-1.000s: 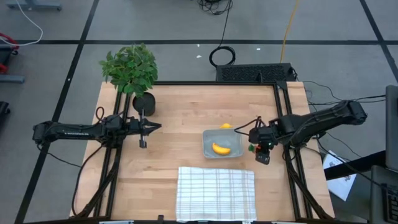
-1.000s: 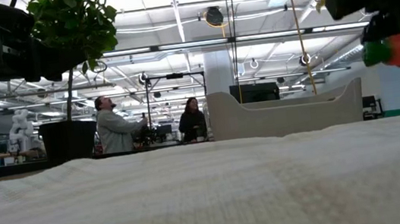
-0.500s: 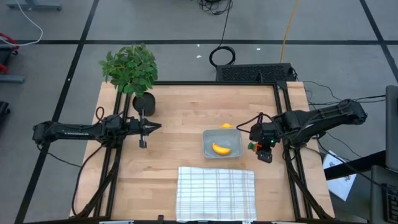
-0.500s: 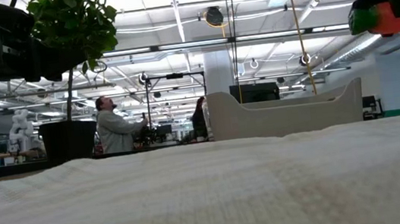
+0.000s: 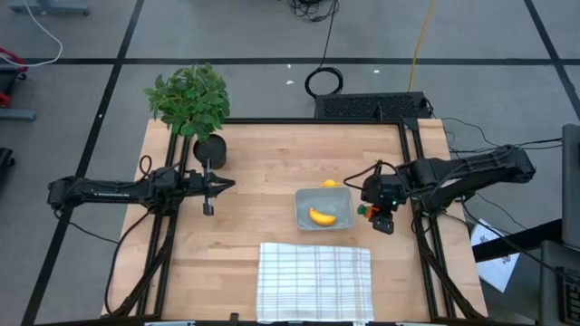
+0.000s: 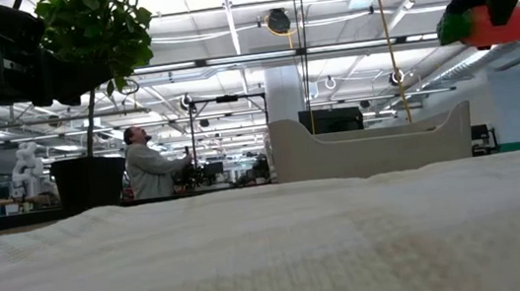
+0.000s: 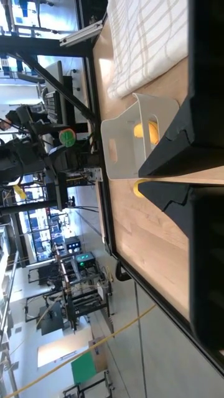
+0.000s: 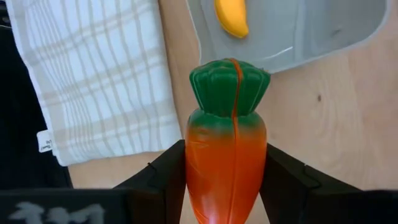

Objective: Pick and placing Produce into tupperware
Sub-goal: Put the orange carrot into the gray bin

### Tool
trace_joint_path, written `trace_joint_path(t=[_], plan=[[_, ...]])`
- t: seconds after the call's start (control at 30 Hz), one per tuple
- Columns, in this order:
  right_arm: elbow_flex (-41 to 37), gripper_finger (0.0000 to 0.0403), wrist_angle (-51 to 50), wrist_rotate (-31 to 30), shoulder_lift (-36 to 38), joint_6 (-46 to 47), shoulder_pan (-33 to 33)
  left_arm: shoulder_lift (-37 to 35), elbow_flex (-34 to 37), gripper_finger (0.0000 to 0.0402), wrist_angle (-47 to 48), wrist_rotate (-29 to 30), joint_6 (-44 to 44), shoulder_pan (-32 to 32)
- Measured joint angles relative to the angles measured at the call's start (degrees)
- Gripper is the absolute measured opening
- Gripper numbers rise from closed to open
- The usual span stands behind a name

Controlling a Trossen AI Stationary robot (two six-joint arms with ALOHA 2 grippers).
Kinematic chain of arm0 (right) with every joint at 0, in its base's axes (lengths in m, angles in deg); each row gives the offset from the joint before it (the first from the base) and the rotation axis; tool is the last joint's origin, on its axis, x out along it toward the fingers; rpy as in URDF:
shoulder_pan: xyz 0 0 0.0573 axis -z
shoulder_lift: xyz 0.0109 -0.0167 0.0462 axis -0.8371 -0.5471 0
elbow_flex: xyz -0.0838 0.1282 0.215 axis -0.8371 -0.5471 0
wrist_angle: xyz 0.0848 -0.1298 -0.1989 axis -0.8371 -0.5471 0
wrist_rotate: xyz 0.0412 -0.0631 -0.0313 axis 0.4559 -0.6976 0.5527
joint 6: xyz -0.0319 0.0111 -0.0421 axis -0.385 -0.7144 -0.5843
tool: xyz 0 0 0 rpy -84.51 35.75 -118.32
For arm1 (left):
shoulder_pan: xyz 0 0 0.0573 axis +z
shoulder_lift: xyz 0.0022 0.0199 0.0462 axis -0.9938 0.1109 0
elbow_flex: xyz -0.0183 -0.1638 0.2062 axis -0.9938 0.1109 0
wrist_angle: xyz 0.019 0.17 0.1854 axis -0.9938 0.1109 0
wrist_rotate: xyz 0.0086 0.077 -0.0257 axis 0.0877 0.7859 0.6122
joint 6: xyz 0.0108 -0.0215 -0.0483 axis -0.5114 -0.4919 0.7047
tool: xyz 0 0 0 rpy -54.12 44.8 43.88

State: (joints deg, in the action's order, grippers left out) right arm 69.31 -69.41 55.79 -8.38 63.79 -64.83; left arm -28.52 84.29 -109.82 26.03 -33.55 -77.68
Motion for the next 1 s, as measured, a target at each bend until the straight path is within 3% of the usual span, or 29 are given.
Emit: trace_joint_path(t=[0.23, 0.4, 0.73, 1.0], plan=[[0.30, 0.0155, 0.05, 0.44, -3.28, -5.29, 4.79, 0.02, 0.00, 0.0026, 0.00, 0.00, 0.00, 0.02], [3.73, 0.0155, 0.16, 3.38, -8.33, -11.19, 7.64, 0.01, 0.00, 0.0026, 0.15, 0.00, -0.04, 0.01], [11.73, 0.0155, 1.31, 3.37, -16.16, -22.63, 12.44, 0.01, 0.00, 0.0026, 0.22, 0.01, -0.52, 0.02], [12.74, 0.0155, 4.77, 3.30, -20.40, -28.78, 15.44, 0.00, 0.00, 0.0026, 0.34, 0.02, -1.31, 0.02]])
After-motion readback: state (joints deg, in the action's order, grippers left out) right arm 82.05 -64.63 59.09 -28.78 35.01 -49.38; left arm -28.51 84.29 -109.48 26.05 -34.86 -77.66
